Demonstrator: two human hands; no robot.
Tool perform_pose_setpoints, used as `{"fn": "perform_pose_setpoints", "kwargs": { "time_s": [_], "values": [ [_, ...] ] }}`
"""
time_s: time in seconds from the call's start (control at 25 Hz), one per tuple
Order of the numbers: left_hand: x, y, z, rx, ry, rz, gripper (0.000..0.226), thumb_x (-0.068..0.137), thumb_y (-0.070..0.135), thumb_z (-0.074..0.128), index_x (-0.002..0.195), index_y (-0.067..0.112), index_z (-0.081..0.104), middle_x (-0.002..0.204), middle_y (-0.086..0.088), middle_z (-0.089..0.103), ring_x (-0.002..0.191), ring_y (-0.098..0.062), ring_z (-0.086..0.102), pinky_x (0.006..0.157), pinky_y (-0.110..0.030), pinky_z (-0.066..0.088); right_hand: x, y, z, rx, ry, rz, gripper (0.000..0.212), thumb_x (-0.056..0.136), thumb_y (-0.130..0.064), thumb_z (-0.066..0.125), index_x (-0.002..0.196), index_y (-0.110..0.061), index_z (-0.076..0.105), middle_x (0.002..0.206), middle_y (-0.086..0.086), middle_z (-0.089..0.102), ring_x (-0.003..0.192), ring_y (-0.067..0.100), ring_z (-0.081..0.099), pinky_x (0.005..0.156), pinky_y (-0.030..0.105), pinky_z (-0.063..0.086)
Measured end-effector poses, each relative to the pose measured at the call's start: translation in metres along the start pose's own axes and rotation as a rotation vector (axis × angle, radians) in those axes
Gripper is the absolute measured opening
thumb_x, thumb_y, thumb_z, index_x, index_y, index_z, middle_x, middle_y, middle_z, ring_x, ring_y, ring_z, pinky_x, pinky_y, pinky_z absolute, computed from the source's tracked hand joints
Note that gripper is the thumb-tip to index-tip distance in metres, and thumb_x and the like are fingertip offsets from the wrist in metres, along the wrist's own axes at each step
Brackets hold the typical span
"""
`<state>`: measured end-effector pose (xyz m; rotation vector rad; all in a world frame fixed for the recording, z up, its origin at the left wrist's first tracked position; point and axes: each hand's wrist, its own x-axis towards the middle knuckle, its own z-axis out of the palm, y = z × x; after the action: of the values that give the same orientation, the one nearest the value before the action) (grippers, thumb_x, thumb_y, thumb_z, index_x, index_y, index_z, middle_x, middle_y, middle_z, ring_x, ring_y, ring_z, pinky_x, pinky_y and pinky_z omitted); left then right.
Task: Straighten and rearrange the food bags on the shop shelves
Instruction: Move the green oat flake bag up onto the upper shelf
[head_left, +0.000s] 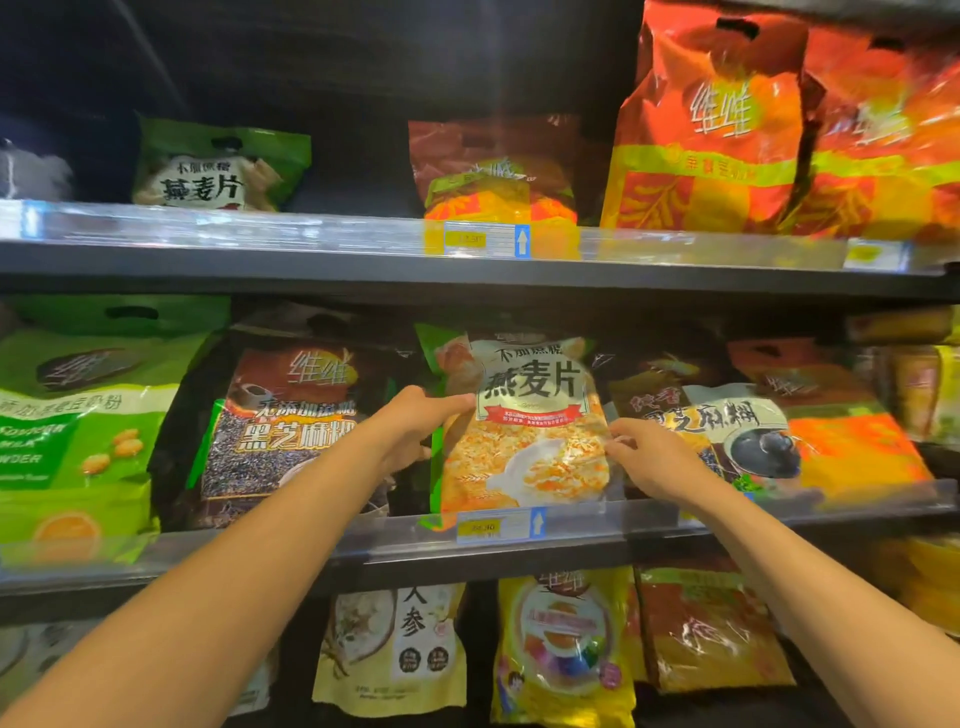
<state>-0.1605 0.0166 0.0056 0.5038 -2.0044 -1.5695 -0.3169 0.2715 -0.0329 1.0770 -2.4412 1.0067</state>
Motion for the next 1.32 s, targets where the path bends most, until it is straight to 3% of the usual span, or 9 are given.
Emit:
{"fn": "perform_pose_setpoints", "kwargs": {
  "time_s": [0.12,0.28,0.4,0.48,0.68,0.88,1.0,1.12,1.32],
  "values": [
    [-0.012,0.005,0.013,-0.053,0.019,-0.084,0.105,0.078,0.041,0.090,0.156,0.007,0.028,0.145,-0.014,0.053,0.104,-0.028,0.064,0.090,-0.054,0.055,0.000,0.002,-0.002,0.086,-0.127,0.011,0.041,0.096,-0.042,0.068,0.130,-0.023,0.056,0.117,0.000,0.067,0.104,0.019,0.065,0.082,0.034,0.057],
    [-0.013,-0.001,0.017,-0.097,-0.008,-0.159,0.109,0.074,0.027,0.093,0.158,0.016,0.024,0.134,-0.016,0.058,0.117,-0.038,0.063,0.097,-0.065,0.053,-0.001,0.001,0.001,0.067,-0.238,0.002,0.064,0.080,-0.037,0.087,0.124,-0.031,0.041,0.104,-0.021,0.058,0.088,-0.002,0.060,0.064,0.013,0.046],
    [-0.016,-0.001,0.018,-0.080,0.015,-0.133,0.102,0.081,0.019,0.088,0.159,0.010,0.022,0.106,-0.011,0.062,0.095,-0.032,0.068,0.072,-0.054,0.061,0.002,0.004,0.009,0.062,-0.158,-0.045,0.063,0.079,-0.031,0.088,0.125,-0.029,0.044,0.106,-0.015,0.061,0.085,-0.002,0.058,0.064,0.013,0.046],
    [-0.017,0.000,0.019,-0.066,0.019,-0.117,0.098,0.082,0.020,0.088,0.158,0.008,0.025,0.107,-0.011,0.066,0.091,-0.030,0.071,0.063,-0.049,0.062,0.003,0.004,0.010,0.100,-0.141,-0.056,0.064,0.080,-0.029,0.088,0.127,-0.029,0.045,0.106,-0.015,0.060,0.085,-0.003,0.057,0.065,0.013,0.045],
    [-0.010,0.004,0.016,-0.057,0.030,-0.092,0.086,0.077,0.033,0.091,0.145,0.007,0.044,0.113,-0.014,0.076,0.097,-0.032,0.076,0.084,-0.055,0.063,0.011,0.005,0.005,0.183,-0.100,-0.088,0.074,0.079,-0.029,0.088,0.139,-0.027,0.045,0.117,-0.011,0.063,0.097,0.006,0.065,0.080,0.025,0.057],
    [-0.006,0.018,0.011,-0.039,0.088,-0.038,0.078,0.079,0.040,0.089,0.139,0.007,0.052,0.108,-0.012,0.078,0.086,-0.026,0.078,0.056,-0.035,0.062,0.022,0.000,-0.008,0.273,-0.076,-0.118,0.077,0.079,-0.030,0.088,0.144,-0.029,0.045,0.120,-0.017,0.058,0.112,0.010,0.061,0.084,0.026,0.054],
    [-0.012,0.023,0.006,-0.024,0.112,-0.022,0.071,0.081,0.042,0.087,0.133,0.005,0.056,0.104,-0.013,0.079,0.084,-0.027,0.079,0.065,-0.040,0.065,0.019,-0.006,-0.013,0.342,-0.059,-0.136,0.072,0.082,-0.028,0.086,0.141,-0.032,0.045,0.110,-0.024,0.057,0.100,0.003,0.061,0.072,0.018,0.050],
    [-0.019,0.020,-0.002,-0.025,0.116,-0.022,0.088,0.076,0.047,0.089,0.141,0.004,0.047,0.109,-0.015,0.077,0.090,-0.032,0.078,0.081,-0.054,0.064,0.012,-0.011,-0.016,0.391,-0.056,-0.145,0.073,0.082,-0.028,0.086,0.143,-0.033,0.045,0.111,-0.022,0.059,0.100,0.003,0.061,0.073,0.020,0.050],
    [-0.032,0.017,-0.010,-0.051,0.068,-0.032,0.136,0.049,0.063,0.097,0.158,0.020,0.029,0.132,-0.016,0.066,0.102,-0.036,0.075,0.078,-0.056,0.064,-0.013,-0.022,-0.021,0.349,-0.054,-0.128,0.071,0.082,-0.032,0.085,0.143,-0.029,0.049,0.112,-0.022,0.061,0.098,-0.001,0.061,0.069,0.015,0.047]
  ]
}}
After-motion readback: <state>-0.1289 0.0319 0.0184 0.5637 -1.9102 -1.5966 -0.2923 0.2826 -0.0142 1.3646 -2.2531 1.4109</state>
